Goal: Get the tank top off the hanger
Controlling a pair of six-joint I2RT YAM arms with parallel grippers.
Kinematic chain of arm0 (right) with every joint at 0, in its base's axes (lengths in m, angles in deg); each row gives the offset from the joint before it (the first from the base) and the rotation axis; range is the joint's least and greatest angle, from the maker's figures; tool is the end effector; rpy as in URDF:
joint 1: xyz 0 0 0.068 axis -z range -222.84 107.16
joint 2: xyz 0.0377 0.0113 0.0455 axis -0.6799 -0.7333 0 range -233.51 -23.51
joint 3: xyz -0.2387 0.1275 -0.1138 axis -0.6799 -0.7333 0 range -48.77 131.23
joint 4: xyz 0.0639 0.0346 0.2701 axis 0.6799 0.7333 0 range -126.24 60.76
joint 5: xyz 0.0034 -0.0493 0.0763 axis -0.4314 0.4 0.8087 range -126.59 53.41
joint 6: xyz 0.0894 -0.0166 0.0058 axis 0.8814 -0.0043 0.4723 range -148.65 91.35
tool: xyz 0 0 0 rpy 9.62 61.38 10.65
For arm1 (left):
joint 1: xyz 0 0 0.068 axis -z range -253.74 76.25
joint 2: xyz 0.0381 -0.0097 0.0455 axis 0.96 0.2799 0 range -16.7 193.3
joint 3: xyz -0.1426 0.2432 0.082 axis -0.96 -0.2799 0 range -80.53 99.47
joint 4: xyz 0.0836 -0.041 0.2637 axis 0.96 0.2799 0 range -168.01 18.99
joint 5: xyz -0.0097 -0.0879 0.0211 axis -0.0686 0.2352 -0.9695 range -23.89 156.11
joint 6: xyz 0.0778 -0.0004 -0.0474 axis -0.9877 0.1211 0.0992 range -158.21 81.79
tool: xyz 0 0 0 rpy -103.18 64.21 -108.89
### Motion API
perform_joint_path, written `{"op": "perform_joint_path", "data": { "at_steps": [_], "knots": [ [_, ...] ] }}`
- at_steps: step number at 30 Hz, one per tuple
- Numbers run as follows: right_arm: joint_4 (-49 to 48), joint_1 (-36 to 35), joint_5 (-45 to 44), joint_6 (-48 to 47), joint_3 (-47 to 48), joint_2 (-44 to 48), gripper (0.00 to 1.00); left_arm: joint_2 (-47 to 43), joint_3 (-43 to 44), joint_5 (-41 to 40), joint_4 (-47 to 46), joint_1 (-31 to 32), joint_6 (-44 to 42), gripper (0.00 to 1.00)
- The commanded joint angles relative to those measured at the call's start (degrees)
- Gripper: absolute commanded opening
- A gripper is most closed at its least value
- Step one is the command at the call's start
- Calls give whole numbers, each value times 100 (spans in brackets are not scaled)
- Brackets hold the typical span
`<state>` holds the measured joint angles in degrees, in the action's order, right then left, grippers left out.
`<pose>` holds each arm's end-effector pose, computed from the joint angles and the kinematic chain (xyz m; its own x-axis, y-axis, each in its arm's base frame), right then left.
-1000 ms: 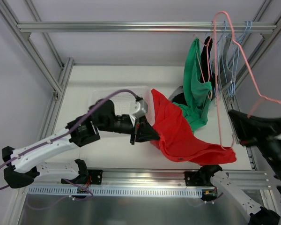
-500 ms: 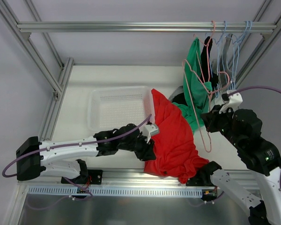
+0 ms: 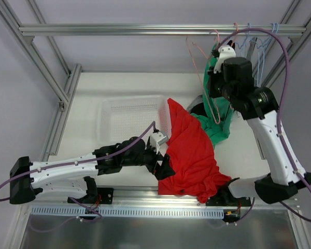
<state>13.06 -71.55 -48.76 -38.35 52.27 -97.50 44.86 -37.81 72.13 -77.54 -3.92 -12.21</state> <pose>0.2642 0.1252 0.5033 -0.2772 -0.3395 -0.8988 -0.3503 0.9068 -0.2345 0.0953 -0.2846 0.2845 -0.5266 0.1693 -0.8331 0.8197 0.3609 -0.4448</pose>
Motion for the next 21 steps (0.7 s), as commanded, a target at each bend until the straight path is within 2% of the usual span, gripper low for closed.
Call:
{"op": "perform_joint_path", "data": {
  "at_steps": [1, 3, 9, 15, 21],
  "knots": [
    [-149, 40, -252, -384, 1039, -640, 0, -363, -167, -216, 207, 67, -60, 99],
    [-87, 206, -217, -419, 1661, -1244, 0, -504, -237, -233, 348, 93, -51, 99],
    [-96, 488, -41, -332, 2078, -1863, 0, -663, -326, -417, 454, 190, -42, 99],
    [-87, 603, 170, -340, 1912, -2119, 0, -435, -282, -444, 463, 234, -86, 99],
    [-289, 603, 399, -191, 1112, -1768, 0, -83, -62, -549, 463, 339, -139, 99]
  ]
}}
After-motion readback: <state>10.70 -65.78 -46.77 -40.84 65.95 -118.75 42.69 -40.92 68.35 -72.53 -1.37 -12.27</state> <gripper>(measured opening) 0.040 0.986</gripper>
